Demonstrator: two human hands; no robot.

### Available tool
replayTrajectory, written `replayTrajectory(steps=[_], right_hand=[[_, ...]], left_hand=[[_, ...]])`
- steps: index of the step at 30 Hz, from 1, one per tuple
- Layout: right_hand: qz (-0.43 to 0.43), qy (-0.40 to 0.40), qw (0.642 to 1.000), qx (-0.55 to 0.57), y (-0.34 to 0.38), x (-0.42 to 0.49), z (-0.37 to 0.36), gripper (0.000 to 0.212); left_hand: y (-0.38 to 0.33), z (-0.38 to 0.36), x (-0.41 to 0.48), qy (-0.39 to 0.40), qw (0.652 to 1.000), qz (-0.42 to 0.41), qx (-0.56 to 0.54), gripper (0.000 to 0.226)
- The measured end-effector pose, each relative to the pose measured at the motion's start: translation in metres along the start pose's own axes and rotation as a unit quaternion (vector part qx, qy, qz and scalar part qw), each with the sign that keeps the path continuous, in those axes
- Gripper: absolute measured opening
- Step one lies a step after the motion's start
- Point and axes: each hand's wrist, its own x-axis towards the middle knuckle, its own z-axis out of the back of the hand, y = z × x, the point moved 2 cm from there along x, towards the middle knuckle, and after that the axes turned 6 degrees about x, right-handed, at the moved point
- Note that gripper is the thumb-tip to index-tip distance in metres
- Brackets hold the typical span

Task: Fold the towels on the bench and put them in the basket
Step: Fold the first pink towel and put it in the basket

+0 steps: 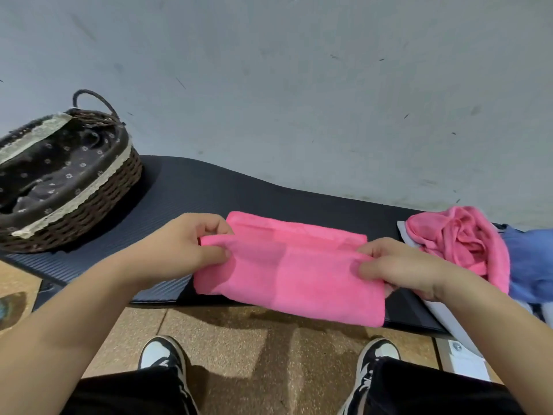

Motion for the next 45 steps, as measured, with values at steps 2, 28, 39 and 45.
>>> replayTrajectory(steps=[2,28,39,45], right_hand=[[-0.005,-0.022,1.0,-0.018,-0.004,0.005,0.002,0.021],[0.061,-0.338,0.885,-0.313,-0.007,0.055,0.023,0.032],[0.078,-0.052,0.889,-0.449,0.004,0.051,-0.072,0.08],[0.062,-0.058,0.882,-0.464,-0.004,0.058,-0.084,0.078]], left_hand=[[0.002,-0.004,0.01,-0.015,0.999,-0.003,0.038,0.007],[0.007,-0.018,0.086,-0.068,0.97,0.161,0.171,0.066],[0.0,-0.02,0.079,-0.077,0.977,0.192,0.053,0.029],[0.009,-0.016,0.069,-0.111,0.981,0.153,0.046,0.035]])
